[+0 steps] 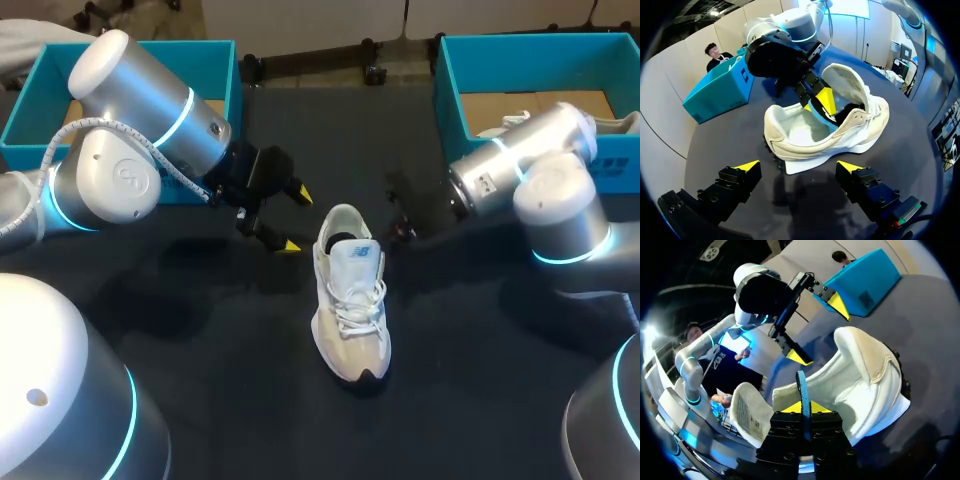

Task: Take the shoe out of the shoebox, open the shoe tongue, remove and reinsert the insole, then place the shoe into the shoebox

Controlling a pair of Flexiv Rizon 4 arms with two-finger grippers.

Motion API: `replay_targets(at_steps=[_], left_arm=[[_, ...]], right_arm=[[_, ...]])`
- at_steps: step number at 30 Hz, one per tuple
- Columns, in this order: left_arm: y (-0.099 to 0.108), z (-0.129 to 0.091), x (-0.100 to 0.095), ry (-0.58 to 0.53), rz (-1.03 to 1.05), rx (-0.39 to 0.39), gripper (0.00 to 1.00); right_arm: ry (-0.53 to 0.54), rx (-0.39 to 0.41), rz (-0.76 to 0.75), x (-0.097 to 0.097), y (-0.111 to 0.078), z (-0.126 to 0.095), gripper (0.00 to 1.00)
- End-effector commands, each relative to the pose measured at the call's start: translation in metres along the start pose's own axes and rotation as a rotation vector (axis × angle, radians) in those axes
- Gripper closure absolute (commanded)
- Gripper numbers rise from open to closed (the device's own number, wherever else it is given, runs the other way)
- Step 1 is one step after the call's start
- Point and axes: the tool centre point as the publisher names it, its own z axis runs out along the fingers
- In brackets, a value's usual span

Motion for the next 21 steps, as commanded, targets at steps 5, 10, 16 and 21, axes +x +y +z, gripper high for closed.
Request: replay_targets(at_steps=[5, 10, 16, 21], left_arm=[[-0.001, 0.000, 0.000, 0.000, 0.000, -0.005, 0.00], [-0.001, 0.000, 0.000, 0.000, 0.000, -0.005, 0.00], [-0.001, 0.000, 0.000, 0.000, 0.000, -0.005, 0.00], [-0.001, 0.000, 0.000, 0.000, 0.000, -0.005, 0.00]], right_arm=[[-0.040, 0.001, -0.048, 0.007, 0.014, -0.005, 0.67], [-0.068, 0.008, -0.078, 0.010, 0.022, -0.011, 0.61], [-0.086, 0.008, -0.098, 0.014, 0.026, -0.015, 0.57], [-0.093, 0.005, -0.110, 0.015, 0.029, -0.014, 0.55]])
